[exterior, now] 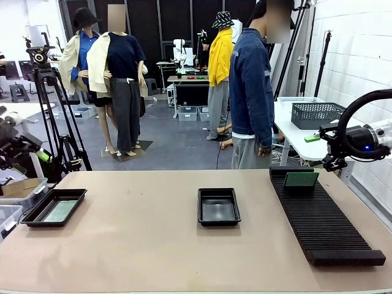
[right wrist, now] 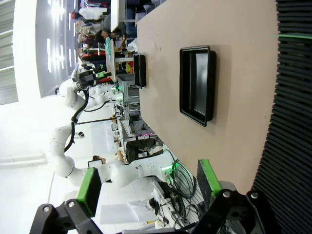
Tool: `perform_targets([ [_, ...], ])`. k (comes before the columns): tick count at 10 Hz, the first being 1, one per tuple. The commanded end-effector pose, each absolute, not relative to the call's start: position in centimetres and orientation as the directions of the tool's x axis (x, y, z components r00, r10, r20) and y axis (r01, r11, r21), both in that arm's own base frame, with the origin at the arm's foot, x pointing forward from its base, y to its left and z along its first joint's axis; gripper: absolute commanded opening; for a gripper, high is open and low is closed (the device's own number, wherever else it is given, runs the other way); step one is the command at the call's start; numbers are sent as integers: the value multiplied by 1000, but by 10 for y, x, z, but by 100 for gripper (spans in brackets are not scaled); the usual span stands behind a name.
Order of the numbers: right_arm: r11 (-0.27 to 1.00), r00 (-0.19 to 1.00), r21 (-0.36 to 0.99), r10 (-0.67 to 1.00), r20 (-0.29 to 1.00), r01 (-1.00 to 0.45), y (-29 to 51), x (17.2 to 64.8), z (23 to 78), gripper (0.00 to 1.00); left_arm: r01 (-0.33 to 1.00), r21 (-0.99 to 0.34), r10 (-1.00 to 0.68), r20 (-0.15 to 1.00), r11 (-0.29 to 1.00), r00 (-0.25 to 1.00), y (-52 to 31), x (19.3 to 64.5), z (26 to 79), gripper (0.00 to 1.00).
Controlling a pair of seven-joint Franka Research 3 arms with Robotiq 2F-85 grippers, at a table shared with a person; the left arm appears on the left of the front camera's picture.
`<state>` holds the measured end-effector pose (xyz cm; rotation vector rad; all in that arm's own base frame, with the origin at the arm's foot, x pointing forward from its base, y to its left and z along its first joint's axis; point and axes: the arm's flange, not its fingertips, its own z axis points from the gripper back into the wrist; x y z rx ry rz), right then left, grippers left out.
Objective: Inspect and transfer BCBs to ESD trays.
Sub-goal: Pick up the Blank PCB from the PCB Rack and place it in the right ESD tray.
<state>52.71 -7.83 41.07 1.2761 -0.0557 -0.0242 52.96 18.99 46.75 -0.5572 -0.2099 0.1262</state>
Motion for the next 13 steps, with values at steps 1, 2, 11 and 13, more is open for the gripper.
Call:
perform_targets([
  [1, 284, 999, 959, -42, 20, -7, -77, 527, 412, 100, -84, -695, 183, 70, 714, 981, 216, 540, 468, 100],
  [2, 284, 999, 959, -42, 20, -7, -77, 527, 412, 100, -65, -780, 172, 55, 622, 984, 229, 541, 467, 100],
  [11, 284, 999, 959, -42, 20, -7, -77, 527, 412, 100, 134, -962, 72, 155, 238, 985, 256, 526, 433, 100],
  [13, 284, 999, 959, -42, 20, -7, -77, 527, 412, 100, 91, -960, 92, 119, 266, 989, 257, 528, 430, 100],
])
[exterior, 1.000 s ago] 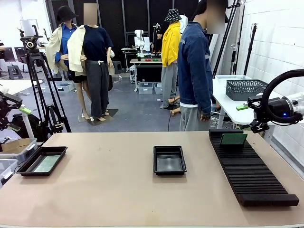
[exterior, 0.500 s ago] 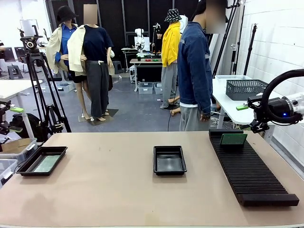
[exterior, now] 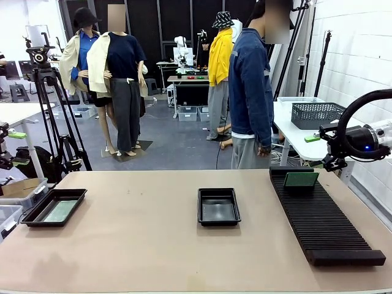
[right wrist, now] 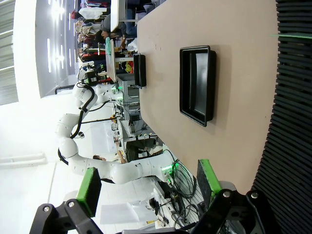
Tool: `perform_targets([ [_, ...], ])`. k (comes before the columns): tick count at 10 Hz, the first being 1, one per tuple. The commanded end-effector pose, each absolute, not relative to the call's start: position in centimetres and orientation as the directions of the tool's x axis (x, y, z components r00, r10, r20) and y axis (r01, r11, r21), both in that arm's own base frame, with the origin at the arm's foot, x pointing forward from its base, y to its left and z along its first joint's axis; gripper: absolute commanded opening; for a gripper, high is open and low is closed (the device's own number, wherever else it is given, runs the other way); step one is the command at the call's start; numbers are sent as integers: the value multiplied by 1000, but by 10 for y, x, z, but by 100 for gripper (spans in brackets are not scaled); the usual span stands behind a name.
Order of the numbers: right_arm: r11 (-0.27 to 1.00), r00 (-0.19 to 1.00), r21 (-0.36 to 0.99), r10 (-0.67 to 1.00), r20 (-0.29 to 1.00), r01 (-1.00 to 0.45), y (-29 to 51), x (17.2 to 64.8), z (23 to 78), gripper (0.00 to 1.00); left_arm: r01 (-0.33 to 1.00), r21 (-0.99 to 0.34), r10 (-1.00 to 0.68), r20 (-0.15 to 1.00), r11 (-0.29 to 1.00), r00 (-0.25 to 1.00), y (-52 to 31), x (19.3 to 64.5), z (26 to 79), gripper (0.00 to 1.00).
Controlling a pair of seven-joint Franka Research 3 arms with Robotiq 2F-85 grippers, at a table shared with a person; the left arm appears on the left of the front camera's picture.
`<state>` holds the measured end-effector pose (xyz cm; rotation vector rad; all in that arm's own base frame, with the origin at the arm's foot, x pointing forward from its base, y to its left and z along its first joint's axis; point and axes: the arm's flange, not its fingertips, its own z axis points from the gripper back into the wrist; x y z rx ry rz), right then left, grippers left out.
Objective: Inspect and transfer BCBs to ESD trays.
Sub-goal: Pick up the Blank PCB from the PCB Rack and place it in the right ESD tray.
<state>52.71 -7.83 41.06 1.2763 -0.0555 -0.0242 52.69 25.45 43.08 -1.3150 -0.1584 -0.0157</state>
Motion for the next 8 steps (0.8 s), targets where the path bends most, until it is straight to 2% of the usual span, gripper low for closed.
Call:
perform_targets([
  [1, 284, 999, 959, -42, 20, -7, -77, 527, 412, 100, 91, -960, 92, 119, 266, 989, 257, 528, 430, 100],
  [8, 305, 998, 952, -58, 37, -18, -80, 527, 410, 100, 91, -960, 92, 119, 266, 989, 257, 528, 430, 100],
])
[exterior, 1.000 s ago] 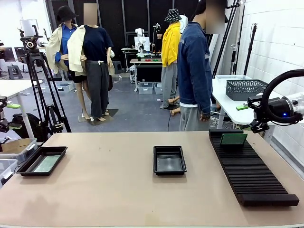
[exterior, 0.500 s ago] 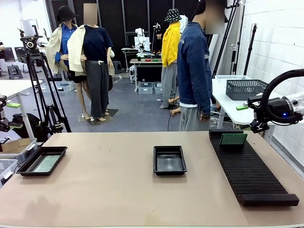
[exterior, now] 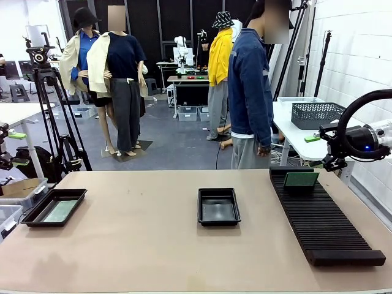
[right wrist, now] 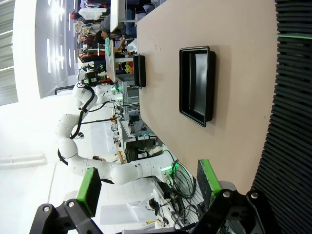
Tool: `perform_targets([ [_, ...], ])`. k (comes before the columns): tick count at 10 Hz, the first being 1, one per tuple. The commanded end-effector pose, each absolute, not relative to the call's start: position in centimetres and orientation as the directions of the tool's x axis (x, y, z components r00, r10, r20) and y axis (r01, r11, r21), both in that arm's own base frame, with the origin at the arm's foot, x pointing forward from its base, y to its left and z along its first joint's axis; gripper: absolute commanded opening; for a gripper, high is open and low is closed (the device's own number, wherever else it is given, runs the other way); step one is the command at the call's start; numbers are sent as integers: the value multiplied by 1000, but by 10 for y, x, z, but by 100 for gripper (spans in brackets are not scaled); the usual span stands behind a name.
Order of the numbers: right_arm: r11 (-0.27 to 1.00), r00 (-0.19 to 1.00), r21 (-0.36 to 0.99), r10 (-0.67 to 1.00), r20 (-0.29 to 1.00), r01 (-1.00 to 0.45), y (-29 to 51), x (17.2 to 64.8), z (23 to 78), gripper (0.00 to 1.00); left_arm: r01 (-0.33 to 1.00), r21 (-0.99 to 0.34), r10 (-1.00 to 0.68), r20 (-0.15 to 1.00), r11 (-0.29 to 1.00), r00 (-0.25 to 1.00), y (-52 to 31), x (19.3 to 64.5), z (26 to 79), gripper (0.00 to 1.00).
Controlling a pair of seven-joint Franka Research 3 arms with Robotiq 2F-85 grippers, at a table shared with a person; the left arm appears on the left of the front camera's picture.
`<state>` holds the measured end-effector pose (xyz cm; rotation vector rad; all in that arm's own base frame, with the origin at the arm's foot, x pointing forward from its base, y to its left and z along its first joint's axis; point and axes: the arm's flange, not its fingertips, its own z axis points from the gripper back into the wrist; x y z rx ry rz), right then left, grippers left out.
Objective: Inspect and transfer BCBs to ESD trays.
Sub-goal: Pick up the Blank PCB from the PCB Rack and place it in the right ESD tray.
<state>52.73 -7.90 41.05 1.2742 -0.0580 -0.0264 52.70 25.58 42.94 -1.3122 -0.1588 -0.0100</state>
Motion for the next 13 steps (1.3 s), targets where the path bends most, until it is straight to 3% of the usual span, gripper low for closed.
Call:
perform_targets([
  [1, 324, 996, 946, -81, 36, -8, -79, 533, 414, 100, 91, -960, 92, 119, 266, 989, 257, 528, 430, 100],
  [3, 504, 982, 856, -70, 176, -117, -69, 550, 431, 100, 91, -960, 92, 119, 266, 989, 257, 528, 430, 100],
  [7, 667, 886, 588, 292, 360, -458, -33, 607, 481, 100, 91, -960, 92, 119, 266, 989, 257, 528, 430, 100],
  [10, 608, 679, 303, 669, 302, -734, -8, 654, 497, 100, 91, -960, 92, 119, 266, 989, 257, 528, 430, 100],
  [13, 439, 455, 123, 870, 189, -890, 6, 678, 496, 100, 91, -960, 92, 119, 266, 989, 257, 528, 430, 100],
])
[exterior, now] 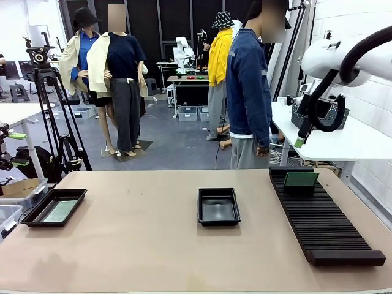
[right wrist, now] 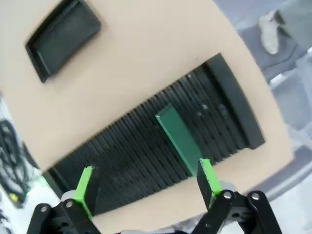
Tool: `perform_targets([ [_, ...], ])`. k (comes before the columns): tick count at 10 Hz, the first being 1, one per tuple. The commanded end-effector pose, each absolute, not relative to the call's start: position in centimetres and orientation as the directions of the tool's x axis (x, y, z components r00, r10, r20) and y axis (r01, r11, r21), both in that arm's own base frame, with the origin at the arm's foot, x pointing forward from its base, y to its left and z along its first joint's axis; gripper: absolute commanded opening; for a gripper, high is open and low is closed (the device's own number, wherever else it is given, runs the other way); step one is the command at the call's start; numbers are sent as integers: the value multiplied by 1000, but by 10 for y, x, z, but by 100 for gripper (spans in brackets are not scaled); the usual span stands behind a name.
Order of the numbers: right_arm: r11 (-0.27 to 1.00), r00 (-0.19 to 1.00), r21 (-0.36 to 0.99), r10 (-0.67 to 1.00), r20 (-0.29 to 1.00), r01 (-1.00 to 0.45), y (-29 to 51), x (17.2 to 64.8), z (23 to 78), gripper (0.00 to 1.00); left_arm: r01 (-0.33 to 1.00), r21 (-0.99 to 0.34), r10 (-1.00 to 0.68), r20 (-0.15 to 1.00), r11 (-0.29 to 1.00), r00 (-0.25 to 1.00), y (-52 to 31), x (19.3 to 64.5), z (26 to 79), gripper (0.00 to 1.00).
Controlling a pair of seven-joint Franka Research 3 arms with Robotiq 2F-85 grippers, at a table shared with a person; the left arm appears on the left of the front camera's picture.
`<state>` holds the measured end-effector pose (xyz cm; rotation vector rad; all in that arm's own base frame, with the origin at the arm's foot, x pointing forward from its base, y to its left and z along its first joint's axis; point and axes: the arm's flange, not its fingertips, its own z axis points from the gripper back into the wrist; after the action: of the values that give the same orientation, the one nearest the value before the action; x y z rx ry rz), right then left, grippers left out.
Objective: Inspect and transfer BCBs to ESD trays.
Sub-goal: Pick up the Blank PCB from the PCB Rack and place it in the right ESD tray.
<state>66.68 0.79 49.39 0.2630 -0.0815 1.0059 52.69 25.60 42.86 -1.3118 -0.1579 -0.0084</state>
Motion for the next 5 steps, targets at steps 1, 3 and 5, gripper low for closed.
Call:
perform_targets([
  [1, 371, 375, 57, 907, 189, -927, 7, 678, 488, 100, 91, -960, 92, 119, 266, 989, 257, 528, 430, 100],
  [3, 261, 254, -11, 950, 184, -965, 1, 671, 462, 100, 91, -960, 92, 119, 266, 989, 257, 528, 430, 100],
  [5, 197, 184, -65, 969, 165, -978, -4, 658, 435, 100, 91, -960, 92, 119, 266, 989, 257, 528, 430, 100],
])
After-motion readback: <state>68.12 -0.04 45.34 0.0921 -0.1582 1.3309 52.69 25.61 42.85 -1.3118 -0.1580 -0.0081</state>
